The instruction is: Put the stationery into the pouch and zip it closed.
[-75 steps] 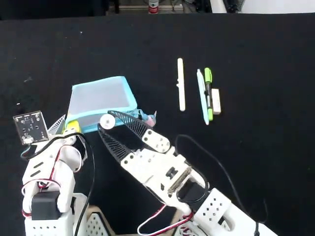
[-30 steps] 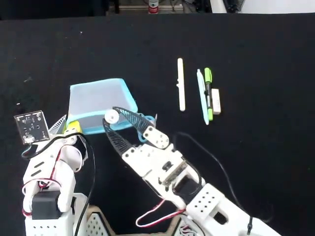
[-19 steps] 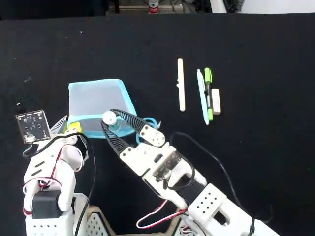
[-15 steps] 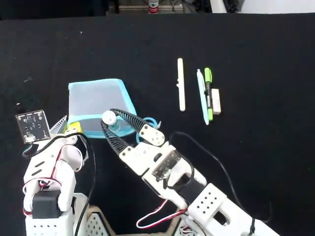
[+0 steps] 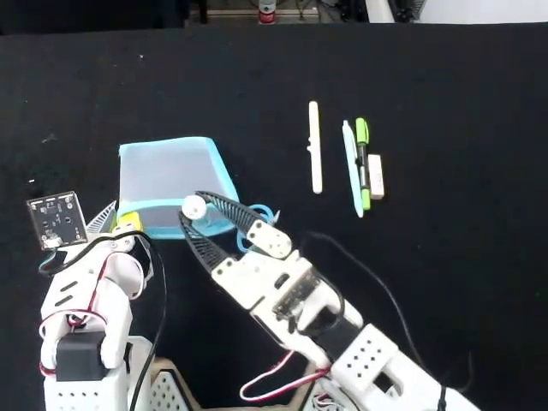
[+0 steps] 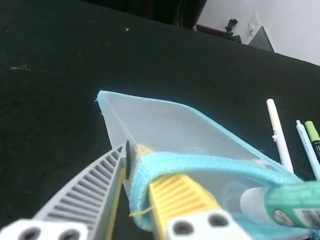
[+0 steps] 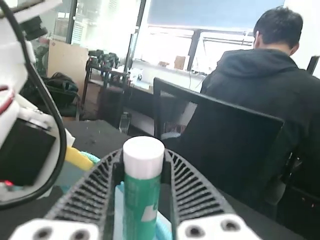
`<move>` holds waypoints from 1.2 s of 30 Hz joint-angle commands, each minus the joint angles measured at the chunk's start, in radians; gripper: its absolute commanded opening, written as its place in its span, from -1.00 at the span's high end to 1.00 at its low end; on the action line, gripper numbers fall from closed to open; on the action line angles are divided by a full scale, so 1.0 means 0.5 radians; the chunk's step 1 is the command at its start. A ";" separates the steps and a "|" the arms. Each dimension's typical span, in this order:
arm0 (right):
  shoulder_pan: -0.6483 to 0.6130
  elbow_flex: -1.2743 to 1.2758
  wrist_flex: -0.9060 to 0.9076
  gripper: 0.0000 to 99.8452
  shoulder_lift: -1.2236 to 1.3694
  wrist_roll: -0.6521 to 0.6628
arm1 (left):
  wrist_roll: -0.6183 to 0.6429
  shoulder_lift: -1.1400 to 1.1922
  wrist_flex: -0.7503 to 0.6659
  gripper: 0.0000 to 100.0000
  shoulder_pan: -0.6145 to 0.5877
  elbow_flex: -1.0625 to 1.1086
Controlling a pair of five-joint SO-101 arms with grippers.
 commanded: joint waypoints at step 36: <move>-0.104 -0.290 1.261 0.98 -0.738 0.660 | -0.077 0.724 0.009 0.94 0.008 -0.465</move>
